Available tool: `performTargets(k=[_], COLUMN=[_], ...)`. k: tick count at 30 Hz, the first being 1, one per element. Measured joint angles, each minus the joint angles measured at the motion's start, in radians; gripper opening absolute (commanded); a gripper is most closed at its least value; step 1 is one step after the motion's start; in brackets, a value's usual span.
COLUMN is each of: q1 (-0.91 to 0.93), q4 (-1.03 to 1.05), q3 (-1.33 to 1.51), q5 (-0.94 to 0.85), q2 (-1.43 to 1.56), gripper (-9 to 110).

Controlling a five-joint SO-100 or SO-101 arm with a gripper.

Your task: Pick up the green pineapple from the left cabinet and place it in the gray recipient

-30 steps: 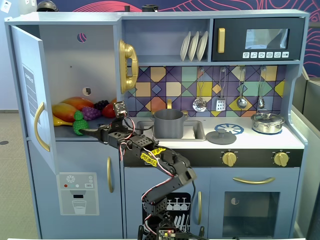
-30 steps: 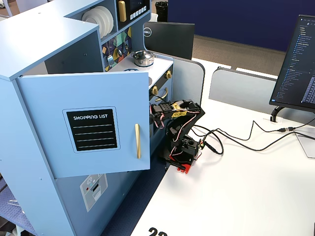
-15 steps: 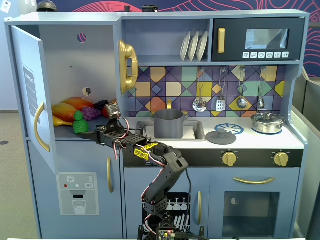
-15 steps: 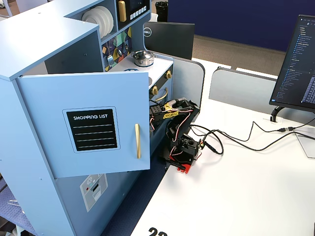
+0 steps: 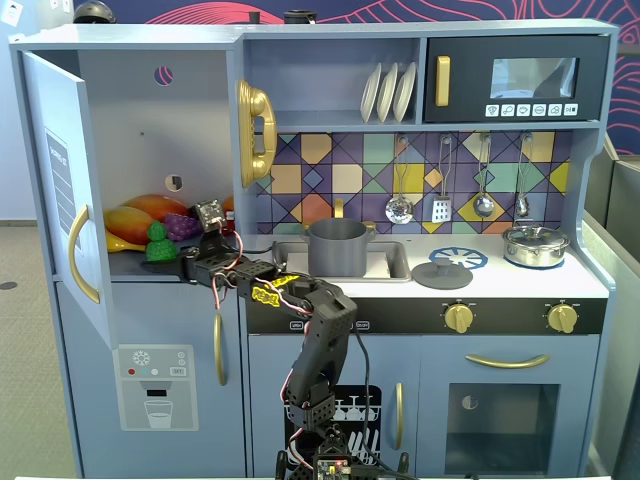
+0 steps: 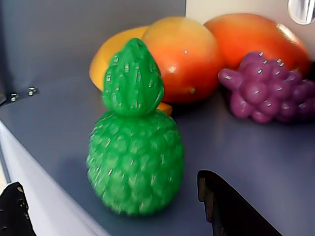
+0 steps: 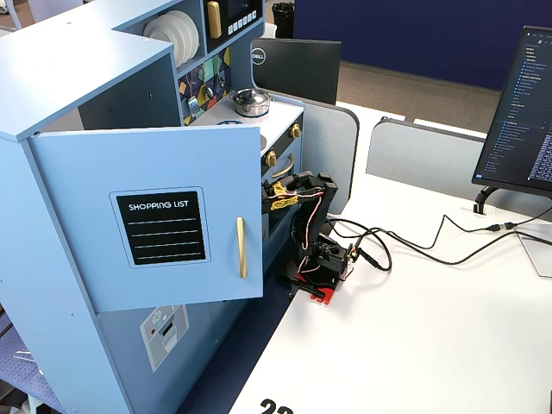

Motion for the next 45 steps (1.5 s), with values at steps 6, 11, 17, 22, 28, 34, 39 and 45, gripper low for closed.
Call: performTargets(k=[6, 11, 17, 22, 28, 34, 39, 45], q1=[0.018, 0.029, 0.014, -0.028, -0.077, -0.015, 0.176, 0.525], q4=[0.0, 0.0, 0.002, 0.005, 0.063, 0.075, 0.143, 0.351], q3=[-0.115, -0.207, -0.252, -0.249, -0.066, 0.146, 0.175, 0.092], q5=[0.048, 0.066, 0.017, -0.018, -0.084, -0.098, -0.037, 0.126], q2=[-0.12, -0.213, -0.225, -0.126, 0.268, 0.698, 0.925, 0.973], gripper=[34, 0, 0, 0, 0, 0, 0, 0])
